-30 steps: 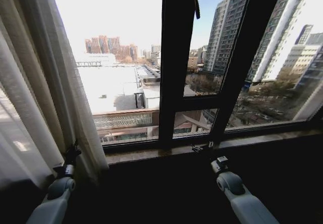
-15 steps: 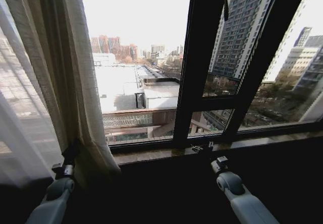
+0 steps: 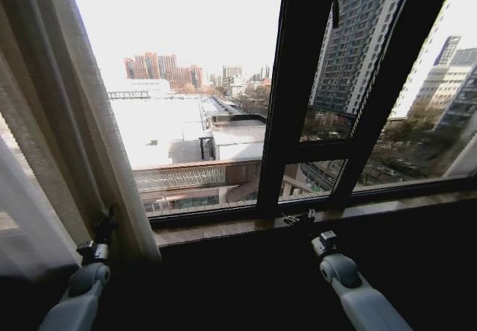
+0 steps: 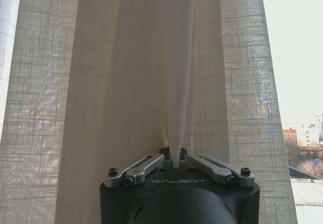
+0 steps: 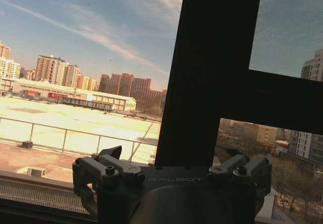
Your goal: Open the curtains by pulling them apart, changing their state from closed to fully open.
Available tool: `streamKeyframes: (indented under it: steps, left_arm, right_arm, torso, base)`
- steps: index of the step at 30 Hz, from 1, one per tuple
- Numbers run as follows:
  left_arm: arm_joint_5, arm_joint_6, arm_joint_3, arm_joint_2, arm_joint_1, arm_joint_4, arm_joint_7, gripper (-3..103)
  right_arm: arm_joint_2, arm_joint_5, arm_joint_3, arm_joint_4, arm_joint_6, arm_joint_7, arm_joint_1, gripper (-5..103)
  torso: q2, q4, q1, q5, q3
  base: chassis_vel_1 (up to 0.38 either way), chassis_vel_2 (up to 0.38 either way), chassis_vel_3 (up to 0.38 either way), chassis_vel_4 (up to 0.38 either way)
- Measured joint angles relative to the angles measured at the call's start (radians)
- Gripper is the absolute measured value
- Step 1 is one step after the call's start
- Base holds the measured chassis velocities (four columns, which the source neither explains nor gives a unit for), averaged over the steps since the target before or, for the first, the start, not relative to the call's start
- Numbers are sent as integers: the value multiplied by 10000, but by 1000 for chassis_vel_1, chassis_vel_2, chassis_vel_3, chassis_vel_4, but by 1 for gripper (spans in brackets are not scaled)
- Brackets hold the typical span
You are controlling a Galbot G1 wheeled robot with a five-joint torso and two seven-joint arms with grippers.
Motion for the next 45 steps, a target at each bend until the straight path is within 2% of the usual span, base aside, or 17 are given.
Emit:
streamKeyframes:
  steps: [11,17,27,33,35,43,45]
  left_arm:
    - [1,8,-34,42,-48,69,-1,0]
    - [7,4,-6,29,-115,126,0,0]
    - [85,32,163,-67,-204,139,-22,0]
    - [87,33,198,-58,-255,161,-59,0]
    - [85,66,263,-12,-423,322,-134,0]
    - [-100,457,304,124,-1011,752,-552,0]
    - [-98,628,300,168,-1140,853,-915,0]
  right_arm:
    - [1,0,-1,-1,0,0,0,100]
    - [3,0,-3,0,0,0,0,100]
    - [0,0,-2,0,0,0,0,100]
    - [1,0,-1,0,0,0,0,100]
    - [1,0,-2,0,0,0,0,100]
    - [1,0,-1,0,0,0,0,100]
    - [1,0,-1,0,0,0,0,100]
  torso:
    - [0,-5,0,6,0]
    - [1,6,-1,0,-1]
    - [0,-8,2,9,0]
    - [1,0,0,3,-1]
    - [0,4,1,0,0]
    - [0,-5,1,7,1]
    - [0,-3,1,5,0]
  base:
    - [144,87,-146,-88]
    - [180,140,-215,-154]
    - [16,13,-6,-14]
    - [0,0,0,0]
    - [0,0,0,0]
    - [0,0,0,0]
    - [0,0,0,0]
